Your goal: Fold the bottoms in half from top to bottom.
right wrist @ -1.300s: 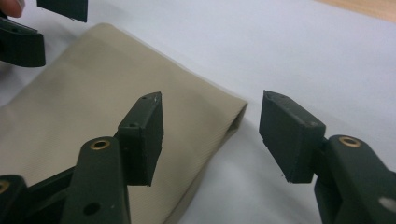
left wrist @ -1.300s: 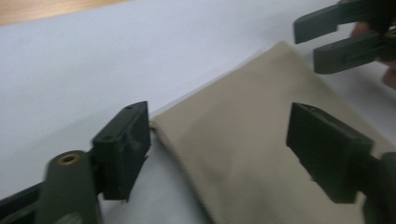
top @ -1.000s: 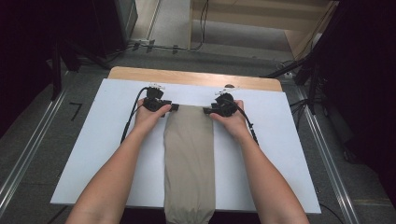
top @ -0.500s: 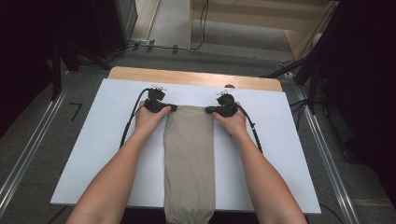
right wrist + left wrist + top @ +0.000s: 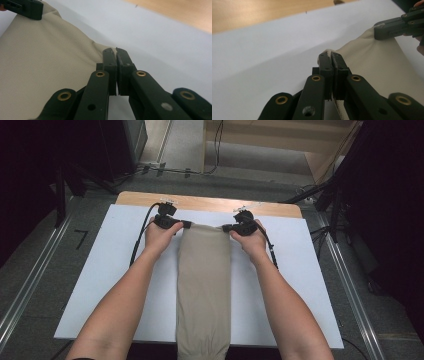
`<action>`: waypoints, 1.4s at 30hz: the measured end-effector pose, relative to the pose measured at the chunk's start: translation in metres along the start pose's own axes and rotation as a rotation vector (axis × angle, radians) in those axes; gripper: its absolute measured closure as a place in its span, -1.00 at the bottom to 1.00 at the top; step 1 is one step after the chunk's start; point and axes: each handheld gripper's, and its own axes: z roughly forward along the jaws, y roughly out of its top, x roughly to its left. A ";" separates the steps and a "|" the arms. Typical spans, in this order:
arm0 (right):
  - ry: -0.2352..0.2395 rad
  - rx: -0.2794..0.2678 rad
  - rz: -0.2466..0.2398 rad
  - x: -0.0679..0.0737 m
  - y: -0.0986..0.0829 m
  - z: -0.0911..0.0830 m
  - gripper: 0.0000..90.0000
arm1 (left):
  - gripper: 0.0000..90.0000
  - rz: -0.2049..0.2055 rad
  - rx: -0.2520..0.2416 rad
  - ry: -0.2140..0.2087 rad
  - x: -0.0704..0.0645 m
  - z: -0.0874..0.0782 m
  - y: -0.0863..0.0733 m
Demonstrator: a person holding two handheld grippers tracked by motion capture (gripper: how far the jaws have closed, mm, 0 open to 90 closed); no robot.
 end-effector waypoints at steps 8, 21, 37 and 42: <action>-0.037 -0.074 -0.068 -0.013 0.037 -0.021 0.92 | 0.98 0.021 -0.069 0.030 0.004 -0.008 0.042; -0.065 -0.284 -0.176 -0.017 0.085 -0.063 0.91 | 0.98 0.123 -0.256 0.046 -0.010 -0.043 0.090; -0.013 -0.349 -0.312 0.025 0.026 -0.090 0.91 | 0.98 0.198 -0.301 -0.063 -0.036 -0.069 0.023; 0.019 -0.367 -0.319 0.038 -0.001 -0.097 0.91 | 0.98 0.200 -0.311 -0.086 -0.045 -0.078 -0.002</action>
